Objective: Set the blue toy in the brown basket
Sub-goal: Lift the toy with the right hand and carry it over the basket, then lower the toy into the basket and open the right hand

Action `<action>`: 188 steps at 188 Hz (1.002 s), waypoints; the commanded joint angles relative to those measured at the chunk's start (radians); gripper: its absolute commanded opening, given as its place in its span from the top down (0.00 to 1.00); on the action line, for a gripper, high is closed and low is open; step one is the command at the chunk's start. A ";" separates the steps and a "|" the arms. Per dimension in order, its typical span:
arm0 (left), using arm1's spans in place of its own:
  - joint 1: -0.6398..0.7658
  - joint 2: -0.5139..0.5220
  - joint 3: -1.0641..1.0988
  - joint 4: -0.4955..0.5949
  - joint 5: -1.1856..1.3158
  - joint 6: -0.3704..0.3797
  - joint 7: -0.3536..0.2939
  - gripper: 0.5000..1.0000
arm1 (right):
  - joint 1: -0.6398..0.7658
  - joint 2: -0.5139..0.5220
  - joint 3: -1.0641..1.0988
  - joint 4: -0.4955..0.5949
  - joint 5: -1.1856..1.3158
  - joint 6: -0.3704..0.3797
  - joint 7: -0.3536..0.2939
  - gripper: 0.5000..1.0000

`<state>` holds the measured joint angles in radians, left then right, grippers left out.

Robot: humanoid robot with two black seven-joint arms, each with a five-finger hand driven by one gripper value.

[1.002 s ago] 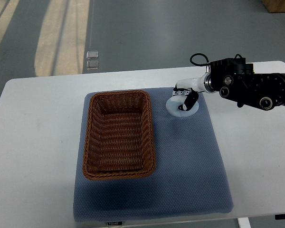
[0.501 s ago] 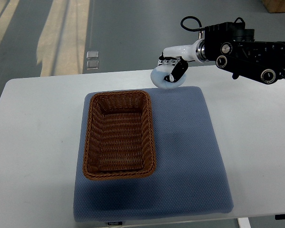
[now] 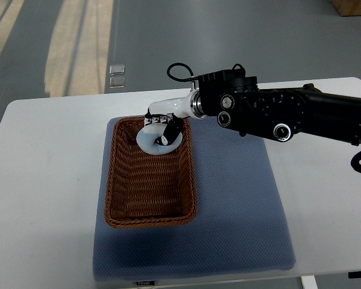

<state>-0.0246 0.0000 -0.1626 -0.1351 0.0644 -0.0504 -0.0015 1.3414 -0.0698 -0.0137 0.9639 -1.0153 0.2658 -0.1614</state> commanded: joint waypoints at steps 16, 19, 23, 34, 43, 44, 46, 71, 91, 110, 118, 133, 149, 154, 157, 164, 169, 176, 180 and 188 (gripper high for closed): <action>0.000 0.000 0.000 -0.001 0.000 0.000 0.000 0.00 | -0.044 0.038 0.000 -0.002 -0.003 -0.020 0.000 0.97; 0.000 0.000 0.000 0.000 0.000 0.000 0.000 0.00 | -0.047 0.041 0.000 -0.002 -0.003 -0.020 0.000 0.97; 0.000 0.000 0.000 0.000 0.000 0.001 0.000 0.00 | -0.048 0.042 0.000 -0.002 -0.005 -0.020 -0.001 0.97; 0.000 0.000 0.000 0.000 0.000 0.001 0.000 0.00 | -0.056 0.044 0.000 -0.004 -0.005 -0.023 0.000 0.96; 0.000 0.000 0.000 0.000 0.000 0.000 0.000 0.00 | -0.062 0.044 0.000 -0.004 -0.005 -0.026 0.000 0.94; 0.000 0.000 0.000 0.000 0.000 0.001 0.000 0.00 | -0.064 0.044 0.000 -0.004 -0.005 -0.026 0.000 0.93; 0.000 0.000 0.000 0.000 0.000 0.000 0.000 0.00 | -0.065 0.044 0.000 -0.004 -0.005 -0.026 0.000 0.92; 0.000 0.000 0.000 0.000 0.000 0.000 0.000 0.00 | -0.074 0.047 0.000 -0.004 -0.005 -0.057 0.003 0.57; 0.000 0.000 0.000 0.000 0.000 0.000 0.000 0.00 | -0.076 0.053 0.000 -0.004 -0.005 -0.059 0.003 0.42; 0.000 0.000 0.000 0.000 0.000 0.001 0.000 0.00 | -0.074 0.053 0.000 -0.002 -0.005 -0.057 0.003 0.36; 0.000 0.000 0.000 0.000 0.000 0.001 0.000 0.00 | -0.073 0.050 0.001 -0.002 -0.002 -0.056 0.003 0.31; 0.000 0.000 0.000 0.000 0.000 0.000 0.000 0.00 | -0.062 0.039 0.003 0.001 0.004 -0.056 0.005 0.28; 0.000 0.000 0.000 0.000 0.000 0.000 0.000 0.00 | -0.039 0.033 0.005 0.006 0.007 -0.054 0.006 0.20; 0.000 0.000 0.000 -0.001 0.000 0.000 0.000 0.00 | -0.030 0.031 0.005 0.006 0.009 -0.054 0.006 0.20; 0.000 0.000 0.000 0.000 0.000 0.000 0.000 0.00 | -0.025 0.031 0.005 0.006 0.009 -0.054 0.006 0.20; 0.000 0.000 0.000 0.000 0.000 0.001 0.000 0.00 | -0.013 0.021 0.005 0.006 0.009 -0.054 0.009 0.19; 0.000 0.000 0.000 0.000 0.000 0.000 0.000 0.00 | -0.010 0.018 0.008 0.006 0.009 -0.054 0.014 0.19; 0.000 0.000 0.000 0.000 0.000 0.000 0.000 0.00 | -0.002 0.010 0.023 0.006 0.011 -0.049 0.026 0.19; 0.000 0.000 0.000 0.000 0.000 0.000 0.000 0.00 | 0.001 0.007 0.032 0.006 0.011 -0.048 0.029 0.19; 0.000 0.000 0.000 0.000 0.000 0.000 0.000 0.00 | 0.004 0.004 0.058 0.006 0.011 -0.051 0.036 0.19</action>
<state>-0.0245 0.0000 -0.1626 -0.1351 0.0644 -0.0501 -0.0015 1.3306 -0.0531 0.0014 0.9694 -1.0056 0.2141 -0.1432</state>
